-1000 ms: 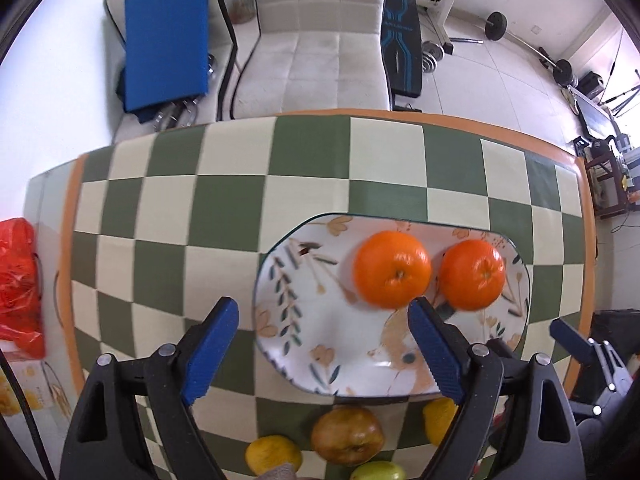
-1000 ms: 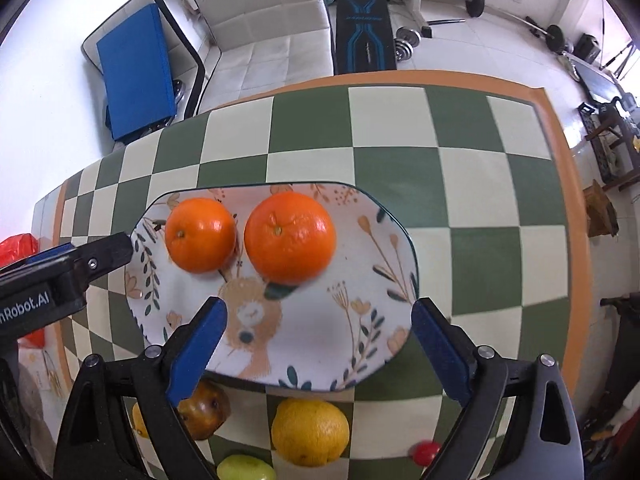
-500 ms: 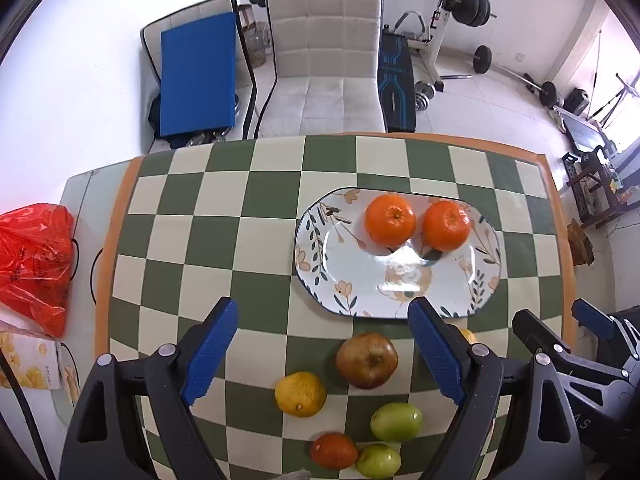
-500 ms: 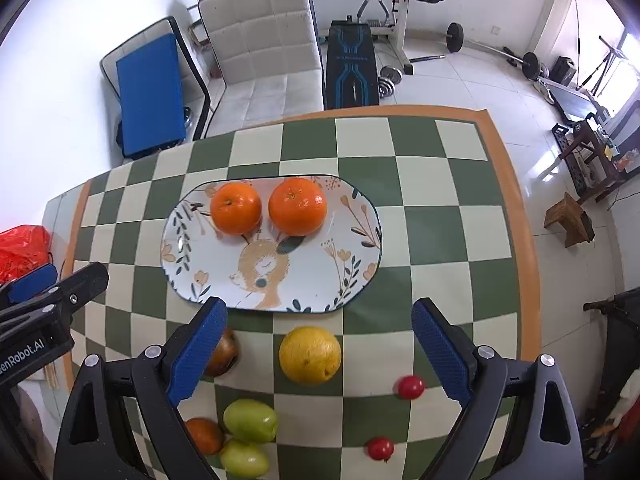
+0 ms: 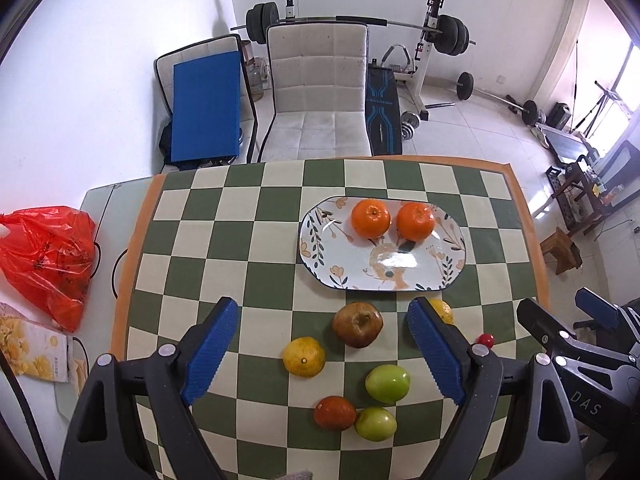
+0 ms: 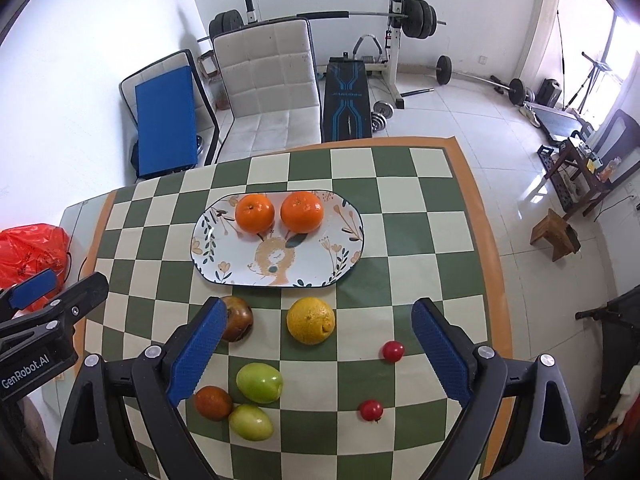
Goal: Organize fruits
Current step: 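Lift both open tools up and away from the plate, then grasp the green apple with the right tool while the left tool grasps the reddish-brown fruit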
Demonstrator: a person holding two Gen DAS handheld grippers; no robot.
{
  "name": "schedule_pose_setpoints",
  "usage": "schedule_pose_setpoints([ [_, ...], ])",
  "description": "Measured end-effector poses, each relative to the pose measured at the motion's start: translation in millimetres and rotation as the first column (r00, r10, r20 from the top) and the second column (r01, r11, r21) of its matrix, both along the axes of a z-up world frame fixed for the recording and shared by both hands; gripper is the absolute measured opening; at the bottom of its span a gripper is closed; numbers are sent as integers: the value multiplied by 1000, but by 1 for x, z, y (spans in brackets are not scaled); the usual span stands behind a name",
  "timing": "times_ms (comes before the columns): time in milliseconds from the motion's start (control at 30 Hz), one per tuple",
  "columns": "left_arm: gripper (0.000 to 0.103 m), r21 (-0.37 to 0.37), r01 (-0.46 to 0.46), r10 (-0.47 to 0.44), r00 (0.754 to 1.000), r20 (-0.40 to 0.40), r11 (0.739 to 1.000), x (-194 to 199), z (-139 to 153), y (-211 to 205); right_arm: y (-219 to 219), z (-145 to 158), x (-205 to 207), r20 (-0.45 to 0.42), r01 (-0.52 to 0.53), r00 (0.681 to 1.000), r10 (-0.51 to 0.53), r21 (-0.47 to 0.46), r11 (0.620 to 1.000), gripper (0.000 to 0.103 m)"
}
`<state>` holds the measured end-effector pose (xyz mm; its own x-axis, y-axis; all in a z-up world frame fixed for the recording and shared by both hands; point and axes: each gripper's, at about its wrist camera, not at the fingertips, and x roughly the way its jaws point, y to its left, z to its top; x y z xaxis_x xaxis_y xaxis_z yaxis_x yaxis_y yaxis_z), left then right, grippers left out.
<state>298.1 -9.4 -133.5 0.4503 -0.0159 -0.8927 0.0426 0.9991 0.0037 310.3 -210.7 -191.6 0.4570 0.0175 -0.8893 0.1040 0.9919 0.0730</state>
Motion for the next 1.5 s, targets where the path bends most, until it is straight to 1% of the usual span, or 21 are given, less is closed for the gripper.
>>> schedule_pose_setpoints([
  [233,87,-7,-13,13,999,39,1000,-16,15,1,3,19,-19,41,4,999,-5,26,1000,96],
  [267,87,-3,-16,16,999,45,1000,-16,15,2,4,18,-20,46,-3,999,1,38,999,98],
  [300,88,1,-21,21,999,49,1000,-16,15,3,4,16,-21,51,-4,999,1,52,999,100],
  [333,99,1,-24,24,999,45,1000,-15,12,5,3,13,-21,51,-4,999,1,63,998,100],
  [400,103,-2,-38,38,999,21,999,-13,2,10,3,-1,-21,14,-12,1000,10,103,995,100],
  [500,103,46,-71,72,997,-25,996,-15,-24,18,8,-46,-18,-97,-24,995,40,168,986,100],
  [633,103,135,-119,137,981,-136,984,-18,-77,35,21,-117,-14,-246,-14,966,78,250,968,96],
  [700,103,163,-144,176,964,-198,976,-22,-104,47,31,-151,-12,-312,0,946,90,277,961,87],
  [867,103,178,-202,250,917,-312,963,-35,-147,70,46,-217,-5,-441,81,894,79,333,939,81],
  [933,103,165,-214,260,903,-342,963,-38,-157,73,52,-232,-2,-465,96,881,85,352,931,73],
  [967,103,155,-217,259,897,-359,964,-39,-162,73,55,-239,-1,-477,94,875,85,341,935,65],
  [1033,103,132,-210,245,891,-382,969,-40,-168,70,56,-244,-1,-471,83,877,93,340,937,65],
  [1100,103,98,-194,217,882,-418,976,-40,-174,64,52,-242,-7,-476,48,874,104,296,954,65],
  [1167,103,24,-203,189,854,-484,979,-40,-187,58,42,-241,-15,-477,39,872,108,288,957,65],
  [1233,102,-49,-236,172,819,-547,970,-39,-201,55,27,-240,-27,-487,46,868,96,271,961,65],
  [1267,102,-98,-271,165,794,-586,958,-38,-211,54,18,-240,-34,-489,53,868,87,265,963,65],
  [1333,101,-178,-325,147,763,-630,929,-36,-225,50,4,-240,-48,-496,68,866,68,253,965,65],
  [1367,99,-197,-341,142,754,-642,919,-35,-231,48,0,-240,-53,-498,77,865,60,250,965,65],
  [1433,80,-213,-346,127,741,-659,914,-33,-243,41,-8,-242,-65,-501,92,864,44,244,966,65],
  [1467,74,-210,-341,122,737,-665,916,-32,-246,39,-10,-244,-68,-503,103,864,35,245,964,65],
  [1500,60,-204,-334,117,732,-671,920,-32,-251,36,-12,-245,-71,-505,114,862,29,250,962,65],
])
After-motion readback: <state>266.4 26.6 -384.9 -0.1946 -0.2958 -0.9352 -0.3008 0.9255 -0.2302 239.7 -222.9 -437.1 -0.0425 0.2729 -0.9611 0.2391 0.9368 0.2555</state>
